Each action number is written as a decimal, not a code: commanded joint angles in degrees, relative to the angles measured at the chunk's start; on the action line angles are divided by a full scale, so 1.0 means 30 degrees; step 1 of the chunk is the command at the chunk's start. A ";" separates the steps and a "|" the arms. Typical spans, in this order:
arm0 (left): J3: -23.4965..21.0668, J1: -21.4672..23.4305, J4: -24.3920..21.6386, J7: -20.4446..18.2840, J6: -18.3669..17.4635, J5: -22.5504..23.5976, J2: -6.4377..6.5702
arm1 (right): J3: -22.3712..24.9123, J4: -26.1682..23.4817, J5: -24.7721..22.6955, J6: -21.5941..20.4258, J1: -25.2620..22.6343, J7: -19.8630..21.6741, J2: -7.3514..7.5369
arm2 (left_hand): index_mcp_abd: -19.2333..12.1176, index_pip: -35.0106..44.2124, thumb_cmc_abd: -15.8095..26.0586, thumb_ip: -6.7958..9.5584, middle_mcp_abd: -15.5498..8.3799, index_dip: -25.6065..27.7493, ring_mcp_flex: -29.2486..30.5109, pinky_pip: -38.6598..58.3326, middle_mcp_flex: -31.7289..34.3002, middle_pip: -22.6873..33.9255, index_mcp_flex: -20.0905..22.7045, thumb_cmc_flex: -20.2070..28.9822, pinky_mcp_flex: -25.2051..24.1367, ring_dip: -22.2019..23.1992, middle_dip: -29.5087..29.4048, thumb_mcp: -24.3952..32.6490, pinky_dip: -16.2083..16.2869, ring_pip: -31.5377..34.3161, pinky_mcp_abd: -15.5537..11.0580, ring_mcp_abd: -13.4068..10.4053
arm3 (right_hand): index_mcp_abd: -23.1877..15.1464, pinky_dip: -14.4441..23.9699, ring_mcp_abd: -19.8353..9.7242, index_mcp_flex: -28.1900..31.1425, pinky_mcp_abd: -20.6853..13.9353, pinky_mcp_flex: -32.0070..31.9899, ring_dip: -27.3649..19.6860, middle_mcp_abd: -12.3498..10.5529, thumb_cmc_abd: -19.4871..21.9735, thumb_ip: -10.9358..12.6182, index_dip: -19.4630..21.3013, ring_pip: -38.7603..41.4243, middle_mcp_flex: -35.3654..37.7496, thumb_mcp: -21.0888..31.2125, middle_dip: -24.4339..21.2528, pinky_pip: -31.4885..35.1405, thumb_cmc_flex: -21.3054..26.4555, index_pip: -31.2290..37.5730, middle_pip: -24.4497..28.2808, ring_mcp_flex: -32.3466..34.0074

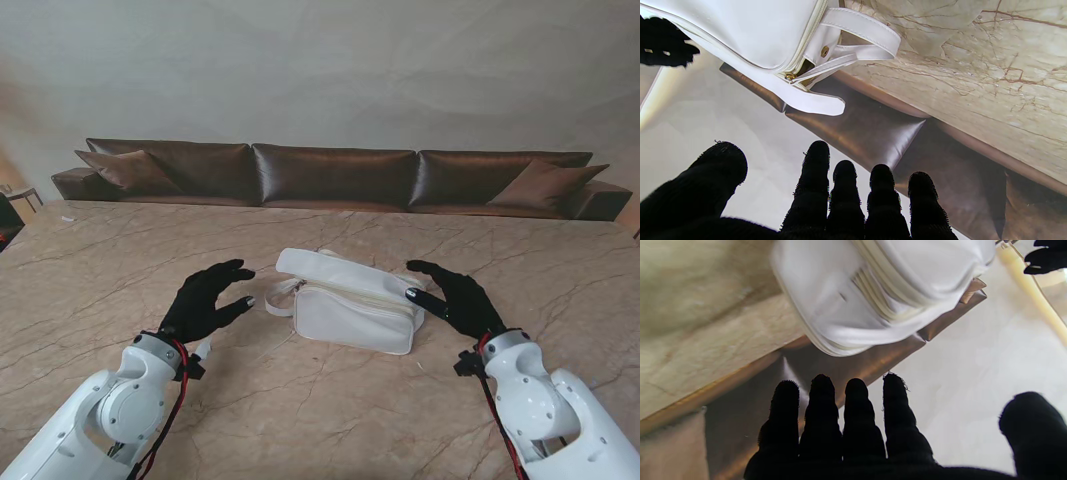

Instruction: Pack the cosmetics bag

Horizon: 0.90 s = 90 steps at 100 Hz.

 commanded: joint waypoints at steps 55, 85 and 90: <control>0.0790 -0.0197 -0.0513 -0.0266 0.0272 -0.0509 -0.0081 | 0.0624 0.0128 -0.0155 0.0280 -0.2110 -0.3133 -0.0593 | 0.0255 -0.1448 0.1010 0.1246 0.0156 -0.0591 -0.0189 -0.0251 0.0076 -0.0386 0.0218 -0.0525 -0.0219 -0.0461 -0.0357 -0.1039 -0.0764 -0.0221 -0.0929 -0.0205 | 0.0576 -0.1107 -0.1202 0.0901 -0.1023 0.0243 -0.0375 0.0029 0.0060 -0.0736 -0.0709 -0.0087 0.1389 -0.0514 -0.0122 -0.0124 -0.1152 0.0047 -0.0387 0.0508; 0.0968 -0.0375 -0.0375 0.0123 0.0121 -0.0607 -0.0171 | 0.0136 0.1041 0.0004 -0.0245 -0.1414 -0.3225 -0.0591 | 0.0183 -0.1118 0.0949 0.1325 0.0149 -0.0411 -0.0017 -0.0263 0.0276 -0.0286 0.0306 -0.0544 -0.0231 -0.0355 -0.0306 -0.0838 -0.0802 -0.0175 -0.0652 -0.0097 | 0.0091 -0.1648 -0.1649 0.1115 -0.1598 0.0589 -0.0492 -0.0484 0.0004 -0.0791 -0.0748 0.0098 0.1828 -0.0449 -0.0060 -0.0048 -0.0952 0.0324 -0.0377 0.0788; 0.0989 -0.0392 -0.0365 0.0153 0.0152 -0.0606 -0.0179 | 0.0050 0.1130 0.0009 -0.0304 -0.1326 -0.3253 -0.0591 | 0.0177 -0.1112 0.0957 0.1335 0.0113 -0.0406 -0.0049 -0.0306 0.0231 -0.0308 0.0296 -0.0508 -0.0245 -0.0355 -0.0314 -0.0815 -0.0825 -0.0204 -0.0609 -0.0090 | 0.0040 -0.1683 -0.1629 0.1129 -0.1590 0.0601 -0.0488 -0.0472 -0.0051 -0.0790 -0.0742 0.0134 0.1903 -0.0435 -0.0048 0.0020 -0.0904 0.0369 -0.0358 0.0844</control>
